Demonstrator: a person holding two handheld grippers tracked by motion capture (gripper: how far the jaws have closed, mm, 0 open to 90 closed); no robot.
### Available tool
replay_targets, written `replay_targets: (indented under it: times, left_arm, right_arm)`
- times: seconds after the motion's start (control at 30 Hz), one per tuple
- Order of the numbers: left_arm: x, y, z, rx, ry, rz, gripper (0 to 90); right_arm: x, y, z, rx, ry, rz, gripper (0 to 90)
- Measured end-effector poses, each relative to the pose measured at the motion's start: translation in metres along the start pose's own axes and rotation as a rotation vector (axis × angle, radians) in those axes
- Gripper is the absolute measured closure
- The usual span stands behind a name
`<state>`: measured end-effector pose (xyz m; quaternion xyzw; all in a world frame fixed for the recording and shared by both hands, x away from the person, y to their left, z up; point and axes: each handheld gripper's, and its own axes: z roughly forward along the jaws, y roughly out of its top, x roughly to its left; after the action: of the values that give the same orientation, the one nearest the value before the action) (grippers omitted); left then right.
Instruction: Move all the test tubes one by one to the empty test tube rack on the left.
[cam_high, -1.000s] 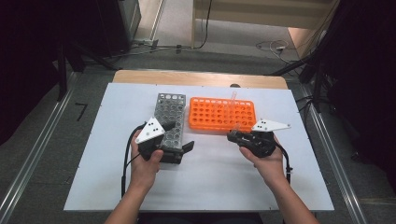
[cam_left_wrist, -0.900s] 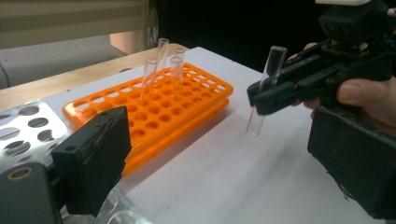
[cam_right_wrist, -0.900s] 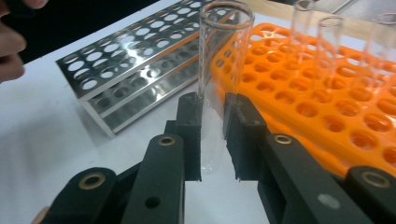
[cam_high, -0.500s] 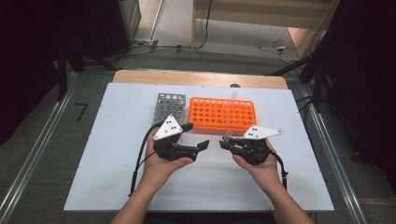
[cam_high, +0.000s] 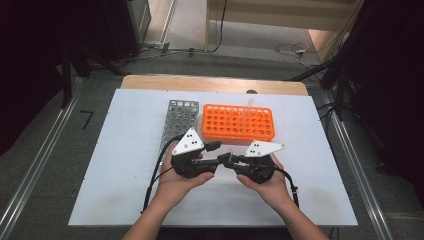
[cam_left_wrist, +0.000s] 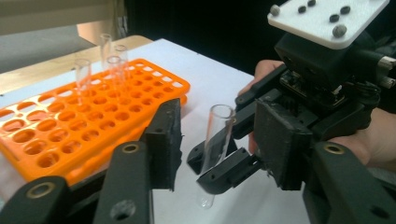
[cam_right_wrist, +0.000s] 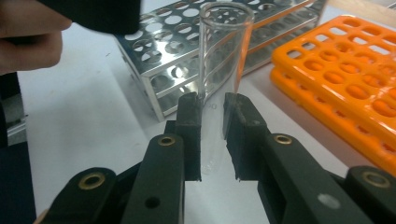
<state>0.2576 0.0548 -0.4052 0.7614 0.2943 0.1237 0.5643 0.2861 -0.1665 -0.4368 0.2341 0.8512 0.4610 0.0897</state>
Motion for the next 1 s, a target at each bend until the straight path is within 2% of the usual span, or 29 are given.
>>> replay_targets:
  times: [0.17,0.5,0.9,1.0]
  left_arm:
    - [-0.005,-0.003,0.007,0.032,-0.006,0.030,59.8]
    - [-0.008,-0.003,0.010,0.047,0.010,0.037,74.0]
    - [-0.005,-0.003,0.010,0.045,0.016,0.020,76.0]
    - [-0.004,-0.002,0.008,0.034,0.013,0.013,76.0]
  right_arm:
    - [0.007,0.004,0.001,0.001,0.016,-0.018,73.9]
    - [0.014,0.006,0.000,0.007,0.022,-0.054,73.9]
    - [0.013,0.005,0.001,0.000,0.029,-0.046,73.1]
    - [0.012,0.004,0.002,-0.003,0.030,-0.044,65.1]
